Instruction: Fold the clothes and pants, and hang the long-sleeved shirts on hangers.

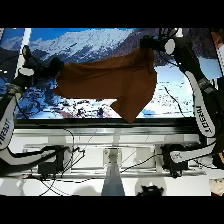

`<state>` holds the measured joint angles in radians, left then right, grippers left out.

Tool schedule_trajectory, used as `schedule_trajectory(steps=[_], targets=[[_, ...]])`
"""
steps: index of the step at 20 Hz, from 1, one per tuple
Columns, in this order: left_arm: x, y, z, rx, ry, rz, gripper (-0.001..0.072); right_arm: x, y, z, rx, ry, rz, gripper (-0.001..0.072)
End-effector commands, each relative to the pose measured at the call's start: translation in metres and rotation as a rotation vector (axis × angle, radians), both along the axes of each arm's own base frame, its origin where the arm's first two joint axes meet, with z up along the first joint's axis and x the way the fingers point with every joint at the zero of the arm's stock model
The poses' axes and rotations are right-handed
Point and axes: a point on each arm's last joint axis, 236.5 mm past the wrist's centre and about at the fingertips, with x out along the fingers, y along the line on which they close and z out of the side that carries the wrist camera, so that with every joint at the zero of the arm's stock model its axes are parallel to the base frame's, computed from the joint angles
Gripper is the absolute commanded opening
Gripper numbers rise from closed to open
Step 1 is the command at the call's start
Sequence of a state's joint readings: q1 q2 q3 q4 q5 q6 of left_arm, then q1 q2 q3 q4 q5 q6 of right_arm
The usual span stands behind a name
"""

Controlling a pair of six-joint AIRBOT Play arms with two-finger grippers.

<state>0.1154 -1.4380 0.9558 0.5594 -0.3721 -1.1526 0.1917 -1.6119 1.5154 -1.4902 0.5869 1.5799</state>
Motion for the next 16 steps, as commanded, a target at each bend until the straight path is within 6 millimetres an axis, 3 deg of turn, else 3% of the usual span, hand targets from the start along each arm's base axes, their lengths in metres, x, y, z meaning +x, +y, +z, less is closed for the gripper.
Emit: schedule_trajectory(steps=[1,4,6,8,9,11,16], targets=[[0.001,0.031,0.01,0.118,-0.047,-0.018,0.0693,-0.003,-0.024,-0.011,-0.014,0.057,-0.037,0.0479],[-0.034,0.066,0.024,0.142,0.01,-0.085,0.0687,-0.028,-0.077,-0.02,-0.034,0.196,-0.11,0.0449],[-0.069,0.08,0.013,0.055,0.121,-0.123,0.0606,-0.056,-0.114,-0.039,-0.067,0.34,-0.134,0.0449],[-0.107,0.083,-0.004,-0.036,0.242,-0.188,0.0586,-0.078,-0.139,-0.053,-0.074,0.446,-0.153,0.0449],[-0.124,0.078,-0.012,-0.093,0.301,-0.23,0.0551,-0.085,-0.147,-0.056,-0.068,0.478,-0.166,0.0449],[-0.144,0.068,-0.028,-0.179,0.388,-0.287,0.0551,-0.089,-0.153,-0.057,-0.043,0.498,-0.182,0.045],[-0.144,0.053,-0.073,-0.195,0.439,-0.384,0.0551,-0.087,-0.147,-0.056,-0.013,0.493,-0.178,0.045]])
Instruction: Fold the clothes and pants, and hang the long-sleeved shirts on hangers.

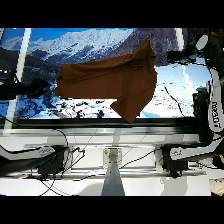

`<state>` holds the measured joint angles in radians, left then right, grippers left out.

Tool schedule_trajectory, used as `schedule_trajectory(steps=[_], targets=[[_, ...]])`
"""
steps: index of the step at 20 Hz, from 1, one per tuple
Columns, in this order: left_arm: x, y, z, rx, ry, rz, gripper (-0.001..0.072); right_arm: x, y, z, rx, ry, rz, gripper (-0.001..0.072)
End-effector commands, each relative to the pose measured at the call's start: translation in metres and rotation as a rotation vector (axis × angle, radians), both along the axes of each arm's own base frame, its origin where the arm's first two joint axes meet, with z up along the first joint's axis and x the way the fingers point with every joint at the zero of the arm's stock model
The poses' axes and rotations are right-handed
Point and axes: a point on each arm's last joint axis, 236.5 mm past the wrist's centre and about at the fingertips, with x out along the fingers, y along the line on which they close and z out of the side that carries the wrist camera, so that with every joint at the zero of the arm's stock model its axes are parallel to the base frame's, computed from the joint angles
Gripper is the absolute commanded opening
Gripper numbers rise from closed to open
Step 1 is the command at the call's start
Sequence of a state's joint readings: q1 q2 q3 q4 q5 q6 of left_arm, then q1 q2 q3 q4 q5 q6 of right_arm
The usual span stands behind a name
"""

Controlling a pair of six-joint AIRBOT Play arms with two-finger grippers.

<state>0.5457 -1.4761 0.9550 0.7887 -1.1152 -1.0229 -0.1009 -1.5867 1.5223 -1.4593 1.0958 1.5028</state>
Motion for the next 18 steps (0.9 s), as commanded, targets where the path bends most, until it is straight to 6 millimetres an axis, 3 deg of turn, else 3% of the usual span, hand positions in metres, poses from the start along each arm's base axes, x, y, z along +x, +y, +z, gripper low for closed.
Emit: schedule_trajectory(steps=[1,4,7,10,12,14,15,16,17,18], targets=[[-0.013,-0.018,-0.027,-0.046,0.057,-0.105,0.0551,-0.005,0.0,-0.002,0.023,0.021,-0.004,0.045],[-0.003,-0.019,-0.046,-0.009,0.058,-0.09,0.0546,-0.002,0.0,0.0,0.022,0.007,-0.007,0.045],[0.014,-0.006,-0.051,0.052,0.015,-0.034,0.0527,-0.002,0.0,0.0,0.022,0.009,-0.006,0.0449],[0.022,-0.004,-0.048,0.046,-0.006,0.001,0.0329,-0.002,0.0,0.0,0.022,0.009,-0.006,0.0449],[0.022,-0.005,-0.048,0.047,-0.006,0.0,0.0265,-0.002,0.0,0.0,0.022,0.009,-0.006,0.0449],[0.022,-0.004,-0.048,0.047,-0.006,0.001,0.0059,-0.002,0.0,-0.001,0.022,0.009,-0.006,0.0449],[0.023,-0.003,-0.049,0.051,-0.008,0.004,0.0013,-0.003,0.0,-0.001,0.021,0.012,-0.006,0.0448],[0.023,-0.004,-0.049,0.051,-0.008,0.003,0.0015,-0.006,-0.002,-0.003,0.01,0.024,-0.004,0.0373],[0.023,-0.004,-0.048,0.051,-0.008,0.003,0.0015,-0.012,-0.008,-0.006,-0.018,0.054,0.003,0.016],[0.023,-0.004,-0.048,0.05,-0.008,0.002,0.0015,-0.022,-0.015,-0.011,-0.061,0.098,0.04,0.0076]])
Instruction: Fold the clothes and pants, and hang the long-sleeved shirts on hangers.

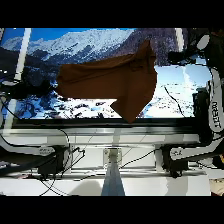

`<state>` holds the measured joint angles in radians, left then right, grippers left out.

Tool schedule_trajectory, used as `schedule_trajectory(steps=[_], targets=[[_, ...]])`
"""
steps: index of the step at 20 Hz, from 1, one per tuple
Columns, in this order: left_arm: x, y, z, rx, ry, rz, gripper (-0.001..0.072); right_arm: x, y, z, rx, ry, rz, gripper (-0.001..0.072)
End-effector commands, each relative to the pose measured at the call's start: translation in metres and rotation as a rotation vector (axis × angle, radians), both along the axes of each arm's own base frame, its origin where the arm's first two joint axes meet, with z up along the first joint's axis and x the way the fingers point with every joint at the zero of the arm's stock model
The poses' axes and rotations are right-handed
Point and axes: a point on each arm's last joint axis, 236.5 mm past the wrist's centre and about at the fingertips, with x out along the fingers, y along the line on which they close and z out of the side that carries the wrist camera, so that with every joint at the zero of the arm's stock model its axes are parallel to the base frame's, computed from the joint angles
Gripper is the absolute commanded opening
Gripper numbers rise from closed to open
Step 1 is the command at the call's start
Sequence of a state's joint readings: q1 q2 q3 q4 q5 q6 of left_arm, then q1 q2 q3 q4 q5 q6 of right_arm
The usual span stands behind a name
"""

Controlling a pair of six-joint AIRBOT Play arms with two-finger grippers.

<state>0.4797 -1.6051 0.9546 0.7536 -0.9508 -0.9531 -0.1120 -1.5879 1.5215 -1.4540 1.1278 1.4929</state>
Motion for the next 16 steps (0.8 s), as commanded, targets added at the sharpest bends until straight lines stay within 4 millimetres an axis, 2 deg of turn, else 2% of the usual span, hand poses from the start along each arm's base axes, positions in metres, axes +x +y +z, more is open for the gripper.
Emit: schedule_trajectory(steps=[1,3,4,7,9,10,11,12,14,16], targets=[[0.001,-0.001,0.001,-0.004,-0.003,0.001,0.0014,-0.026,-0.016,-0.014,-0.08,0.111,0.077,0.0076],[0.001,-0.001,0.001,-0.005,-0.003,0.001,0.0014,-0.061,-0.02,-0.035,-0.029,0.246,0.091,0.0077],[0.001,-0.001,0.001,-0.005,-0.003,0.001,0.0014,-0.08,-0.014,-0.047,0.033,0.309,0.097,0.0076],[0.0,-0.002,0.002,-0.011,0.0,-0.003,0.0015,-0.145,0.035,-0.082,0.361,0.477,0.149,0.0076],[-0.001,-0.003,0.002,-0.013,0.002,-0.006,0.0014,-0.17,0.079,-0.09,0.597,0.497,0.172,0.0098],[-0.001,-0.003,0.002,-0.013,0.001,-0.005,0.0014,-0.173,0.096,-0.091,0.682,0.477,0.17,0.0205],[0.0,-0.003,0.002,-0.013,0.001,-0.005,0.0015,-0.17,0.109,-0.093,0.751,0.448,0.135,0.0413],[0.0,-0.003,0.002,-0.013,0.001,-0.005,0.0014,-0.163,0.113,-0.098,0.775,0.414,0.088,0.0494],[0.0,-0.003,0.002,-0.013,0.001,-0.005,0.0014,-0.148,0.104,-0.113,0.736,0.355,0.003,0.0492],[-0.001,-0.003,0.002,-0.013,0.002,-0.005,0.0014,-0.138,0.096,-0.119,0.707,0.332,-0.056,0.0472]])
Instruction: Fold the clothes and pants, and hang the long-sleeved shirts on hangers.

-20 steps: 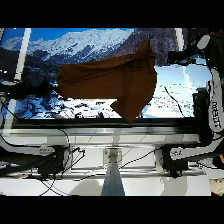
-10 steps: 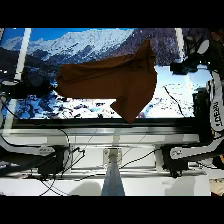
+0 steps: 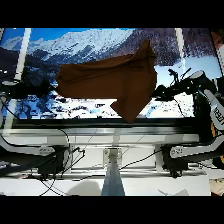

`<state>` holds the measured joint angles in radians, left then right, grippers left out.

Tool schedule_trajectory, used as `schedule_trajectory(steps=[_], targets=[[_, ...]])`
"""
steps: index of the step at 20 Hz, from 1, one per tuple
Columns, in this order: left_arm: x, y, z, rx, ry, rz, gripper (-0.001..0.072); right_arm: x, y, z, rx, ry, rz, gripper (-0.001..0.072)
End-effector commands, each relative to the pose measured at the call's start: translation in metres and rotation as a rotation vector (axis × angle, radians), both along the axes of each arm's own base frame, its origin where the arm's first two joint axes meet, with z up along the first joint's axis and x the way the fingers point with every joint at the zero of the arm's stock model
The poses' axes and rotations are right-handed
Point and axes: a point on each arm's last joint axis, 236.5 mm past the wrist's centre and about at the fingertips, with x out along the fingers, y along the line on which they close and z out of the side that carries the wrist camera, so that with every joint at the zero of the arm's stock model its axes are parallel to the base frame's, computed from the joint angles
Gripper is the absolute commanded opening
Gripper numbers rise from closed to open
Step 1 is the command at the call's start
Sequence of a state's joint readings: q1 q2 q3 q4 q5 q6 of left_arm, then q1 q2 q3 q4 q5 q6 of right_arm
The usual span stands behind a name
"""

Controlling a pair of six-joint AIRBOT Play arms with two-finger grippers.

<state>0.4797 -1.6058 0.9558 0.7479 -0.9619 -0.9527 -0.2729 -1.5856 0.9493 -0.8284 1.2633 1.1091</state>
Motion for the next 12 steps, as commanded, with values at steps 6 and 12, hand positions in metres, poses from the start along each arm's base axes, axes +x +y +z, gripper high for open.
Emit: schedule_trajectory(steps=[6,12], targets=[[0.0,-0.001,0.001,-0.002,0.0,-0.002,0.0015,0.012,-0.002,-0.017,-0.043,-0.024,-0.095,0.0362],[0.001,-0.005,0.016,-0.013,-0.02,-0.027,0.0014,0.016,0.022,-0.002,-0.031,-0.076,0.008,0.0012]])
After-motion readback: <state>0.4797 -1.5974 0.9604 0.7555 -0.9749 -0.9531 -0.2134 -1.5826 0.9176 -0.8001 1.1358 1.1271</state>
